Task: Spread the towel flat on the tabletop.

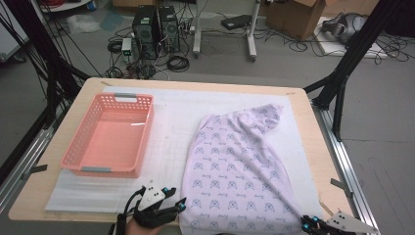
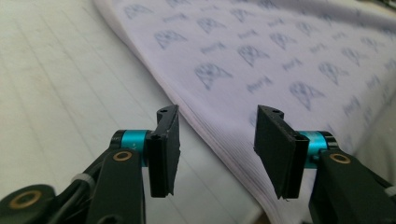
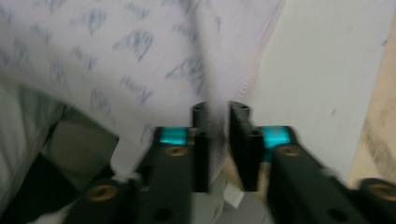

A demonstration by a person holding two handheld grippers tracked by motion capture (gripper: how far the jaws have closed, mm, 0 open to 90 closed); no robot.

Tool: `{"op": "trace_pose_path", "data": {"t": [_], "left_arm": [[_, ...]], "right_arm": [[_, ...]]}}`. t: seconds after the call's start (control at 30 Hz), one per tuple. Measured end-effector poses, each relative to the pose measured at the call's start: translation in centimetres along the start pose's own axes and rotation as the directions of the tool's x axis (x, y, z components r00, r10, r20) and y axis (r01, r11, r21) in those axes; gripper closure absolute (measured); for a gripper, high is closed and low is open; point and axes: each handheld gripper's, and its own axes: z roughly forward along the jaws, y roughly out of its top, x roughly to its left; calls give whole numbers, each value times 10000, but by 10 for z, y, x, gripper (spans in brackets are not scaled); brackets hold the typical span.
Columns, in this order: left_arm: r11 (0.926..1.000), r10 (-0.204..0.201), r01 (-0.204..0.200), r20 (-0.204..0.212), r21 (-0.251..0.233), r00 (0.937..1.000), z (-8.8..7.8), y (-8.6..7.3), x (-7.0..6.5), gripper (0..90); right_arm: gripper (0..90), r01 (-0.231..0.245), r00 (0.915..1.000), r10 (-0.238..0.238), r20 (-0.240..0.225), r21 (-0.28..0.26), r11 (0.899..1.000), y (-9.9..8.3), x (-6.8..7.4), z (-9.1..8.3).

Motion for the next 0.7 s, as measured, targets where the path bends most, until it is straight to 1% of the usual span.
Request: {"op": "trace_pose_path", "data": {"t": [0.03, 0.1, 0.13, 0.17, 0.2, 0.23, 0.33, 0.43, 0.5, 0.57, 0.67, 0.7], "left_arm": [[10000, -10, 9, -17, -9, 10000, 6, 5, 4, 483], [10000, -48, 48, -61, 9, 10000, 16, 13, 9, 481], [10000, -81, 81, -95, -19, 9999, 23, 19, 12, 482], [9999, -98, 97, -122, -24, 9999, 27, 22, 15, 482], [9998, -176, 175, -168, -52, 9997, 32, 26, 18, 482], [9998, -215, 214, -184, -63, 9996, 36, 30, 21, 481], [9989, -463, 461, -169, -90, 9988, 50, 40, 28, 480], [9981, -612, 611, -166, -46, 9980, 57, 45, 32, 473], [9984, -560, 561, -134, 64, 9983, 63, 50, 35, 473], [9986, -528, 530, -201, 95, 9984, 67, 54, 38, 472], [9985, -555, 554, -288, -37, 9980, 72, 59, 45, 466], [9985, -542, 543, -310, 33, 9980, 74, 61, 46, 464]], "right_arm": [[650, -92, 10000, 92, 33, -190, 9998, 3, -2, 2], [635, -274, 9996, 280, 95, -541, 9982, 16, -10, 11], [627, -329, 9993, 340, 178, -599, 9977, 20, -13, 15], [627, -445, 9986, 464, 268, -671, 9967, 28, -19, 23], [628, -500, 9983, 520, 277, -690, 9964, 33, -22, 29], [631, -513, 9978, 541, 382, -708, 9962, 39, -27, 36], [634, -536, 9968, 565, 568, -522, 9972, 56, -38, 61], [640, -654, 9961, 672, 581, -316, 9974, 69, -45, 81], [642, -644, 9965, 657, 527, -245, 9976, 78, -49, 93], [642, -614, 9964, 625, 569, -204, 9979, 88, -52, 105], [642, -570, 9968, 581, 550, -208, 9982, 102, -56, 121], [642, -572, 9970, 581, 512, -187, 9982, 106, -57, 126]]}}
